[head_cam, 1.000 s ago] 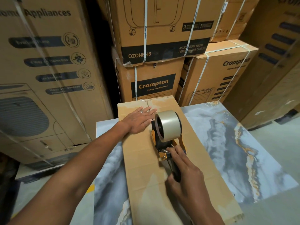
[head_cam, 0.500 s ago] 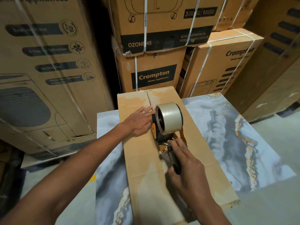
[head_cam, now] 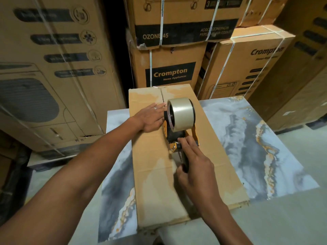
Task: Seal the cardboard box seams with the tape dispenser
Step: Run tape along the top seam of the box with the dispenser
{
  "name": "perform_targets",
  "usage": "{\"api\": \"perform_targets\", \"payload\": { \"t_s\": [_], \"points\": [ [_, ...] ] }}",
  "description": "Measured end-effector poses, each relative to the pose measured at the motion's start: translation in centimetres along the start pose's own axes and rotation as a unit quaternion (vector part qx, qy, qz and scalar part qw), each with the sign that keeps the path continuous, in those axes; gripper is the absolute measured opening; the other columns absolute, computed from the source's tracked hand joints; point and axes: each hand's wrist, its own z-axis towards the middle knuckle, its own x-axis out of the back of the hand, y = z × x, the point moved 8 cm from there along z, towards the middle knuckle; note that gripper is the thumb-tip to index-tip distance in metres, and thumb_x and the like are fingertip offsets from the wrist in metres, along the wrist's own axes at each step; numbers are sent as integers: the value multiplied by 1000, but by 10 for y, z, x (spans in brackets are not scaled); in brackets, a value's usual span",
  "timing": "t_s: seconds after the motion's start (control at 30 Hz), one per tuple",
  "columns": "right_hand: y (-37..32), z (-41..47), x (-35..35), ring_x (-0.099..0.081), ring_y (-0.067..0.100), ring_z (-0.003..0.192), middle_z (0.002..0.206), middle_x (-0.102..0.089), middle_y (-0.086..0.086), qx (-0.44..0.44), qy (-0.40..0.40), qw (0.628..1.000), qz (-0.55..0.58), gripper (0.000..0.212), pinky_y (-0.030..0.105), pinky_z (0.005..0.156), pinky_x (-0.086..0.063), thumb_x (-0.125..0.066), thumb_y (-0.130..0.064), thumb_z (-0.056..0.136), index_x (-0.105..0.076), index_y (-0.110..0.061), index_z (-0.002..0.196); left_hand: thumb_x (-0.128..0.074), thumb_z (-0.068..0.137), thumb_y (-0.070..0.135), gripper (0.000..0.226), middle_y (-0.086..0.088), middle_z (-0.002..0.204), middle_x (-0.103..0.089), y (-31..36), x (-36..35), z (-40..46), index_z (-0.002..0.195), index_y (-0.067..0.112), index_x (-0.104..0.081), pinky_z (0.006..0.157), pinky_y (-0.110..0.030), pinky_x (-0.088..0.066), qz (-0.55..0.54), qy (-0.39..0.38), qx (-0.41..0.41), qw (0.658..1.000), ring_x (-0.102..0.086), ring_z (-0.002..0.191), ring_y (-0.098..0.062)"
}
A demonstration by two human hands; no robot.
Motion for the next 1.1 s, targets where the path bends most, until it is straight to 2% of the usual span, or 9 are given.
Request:
{"api": "perform_targets", "payload": {
  "t_s": [0.2,0.33,0.43,0.6,0.73,0.87,1.1],
  "points": [
    [-1,-13,5,-52,18,132,160,-35,-3,11,1,1000,-3,81,33,99,-49,-71,-4,75,-46,-22,150,-8,98,46,67,-2,167,-21,-1,-4,-1,159,23,-22,126,-47,-4,-1,-20,12,1000,-10,156,-19],
    [0,-28,10,-56,18,127,158,-38,-4,5,2,1000,-2,83,34,95,-51,-74,-3,71,-49,-24,148,-8,101,48,65,2,169,-10,-7,-9,2,161,26,-13,127,-45,-2,1,-23,14,1000,-3,156,-17],
    [3,-47,16,-58,16,119,155,-44,-5,9,13,1000,-9,86,37,86,-56,-77,-4,65,-52,-25,145,-9,103,46,62,5,169,-1,-10,-12,3,162,26,-4,127,-44,-1,6,-21,13,1000,1,156,-15],
    [8,-69,23,-49,10,120,149,-50,-6,27,10,999,-21,91,28,72,-56,-82,-6,55,-56,-23,141,-8,102,47,64,3,169,1,-9,-11,2,162,24,0,126,-43,0,14,-16,14,1000,2,156,-16],
    [6,-69,22,-59,13,118,153,-46,-6,4,4,1000,-3,84,33,82,-57,-73,-9,63,-54,-25,143,-6,104,47,64,1,169,7,2,-14,-6,161,23,4,126,-47,-1,15,-22,29,999,6,156,-18],
    [2,-70,21,-64,25,114,158,-37,-13,-9,-3,1000,-9,83,42,83,-58,-69,-9,70,-47,-31,148,6,94,54,73,3,169,2,43,-26,-34,162,27,-3,126,-47,2,14,-28,-18,999,7,156,-18],
    [1,-70,22,-61,21,121,158,-38,-8,-8,3,1000,-8,84,36,92,-53,-71,-5,71,-47,-30,148,3,96,49,71,4,170,-4,52,-28,-44,162,28,-9,126,-45,1,9,-17,-6,1000,4,156,-14]
  ]
}}
